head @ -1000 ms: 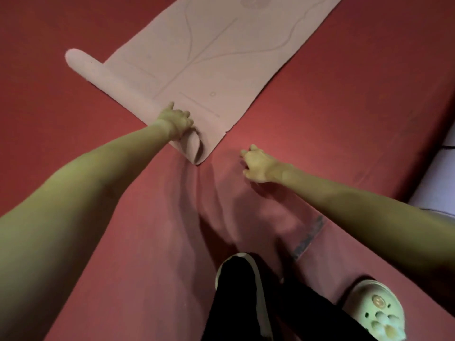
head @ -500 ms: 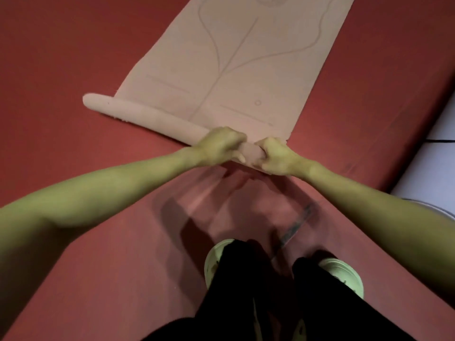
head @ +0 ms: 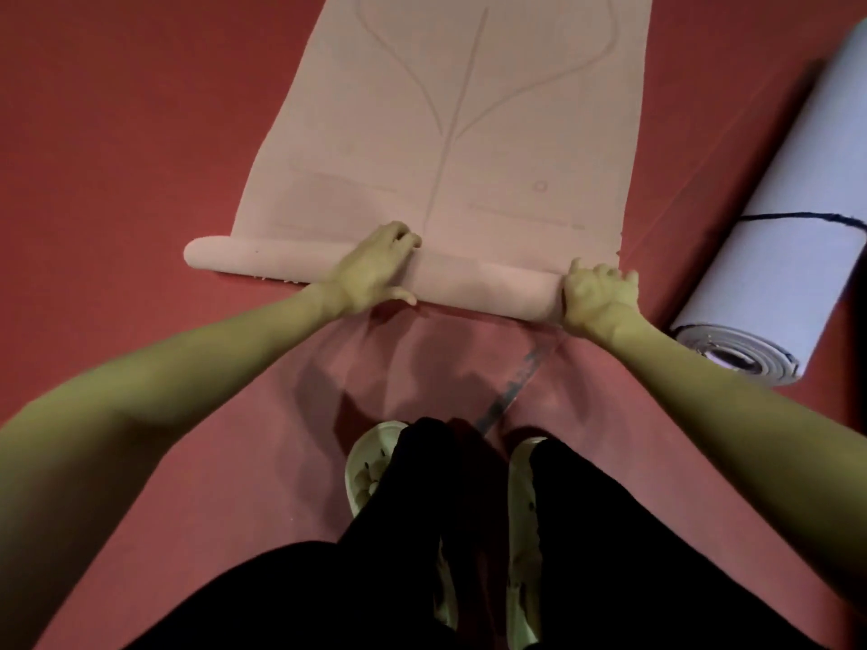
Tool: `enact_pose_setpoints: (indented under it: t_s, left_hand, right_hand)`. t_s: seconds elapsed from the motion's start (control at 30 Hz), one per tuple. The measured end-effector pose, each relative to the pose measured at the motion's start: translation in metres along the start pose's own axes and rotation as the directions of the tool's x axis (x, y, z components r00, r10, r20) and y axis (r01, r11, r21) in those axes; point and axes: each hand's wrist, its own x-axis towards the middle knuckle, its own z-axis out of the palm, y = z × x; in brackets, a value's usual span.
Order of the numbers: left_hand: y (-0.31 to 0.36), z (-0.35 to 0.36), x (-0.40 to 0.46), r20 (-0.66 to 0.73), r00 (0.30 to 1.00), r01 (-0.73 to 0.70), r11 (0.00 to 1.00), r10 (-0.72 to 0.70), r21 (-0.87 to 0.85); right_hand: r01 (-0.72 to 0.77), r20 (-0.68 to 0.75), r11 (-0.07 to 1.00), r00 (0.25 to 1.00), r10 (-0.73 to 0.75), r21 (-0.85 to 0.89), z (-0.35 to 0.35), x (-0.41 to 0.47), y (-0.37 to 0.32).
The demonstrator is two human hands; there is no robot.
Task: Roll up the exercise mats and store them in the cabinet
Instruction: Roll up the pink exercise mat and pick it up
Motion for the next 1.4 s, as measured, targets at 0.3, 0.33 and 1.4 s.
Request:
enact_pose_setpoints:
  t_s: [0.3, 0.33, 1.4]
  left_hand:
    - [-0.039, -0.005, -0.046, -0.204, 0.979, 0.041, 0.99, -0.013, 0.133]
    - [-0.041, -0.007, -0.049, -0.201, 0.979, 0.047, 0.988, -0.017, 0.148]
    - [-0.076, 0.051, -0.072, 0.114, 0.933, 0.357, 0.829, -0.342, -0.431]
  right_hand:
    - [0.365, -0.45, 0.927, 0.844, -0.292, 0.083, 0.049, -0.02, -0.045]
    - [0.354, -0.461, 0.931, 0.842, -0.279, 0.083, 0.052, -0.022, -0.046]
    - [0.439, -0.226, 0.873, 0.891, -0.394, 0.212, 0.104, -0.025, -0.067]
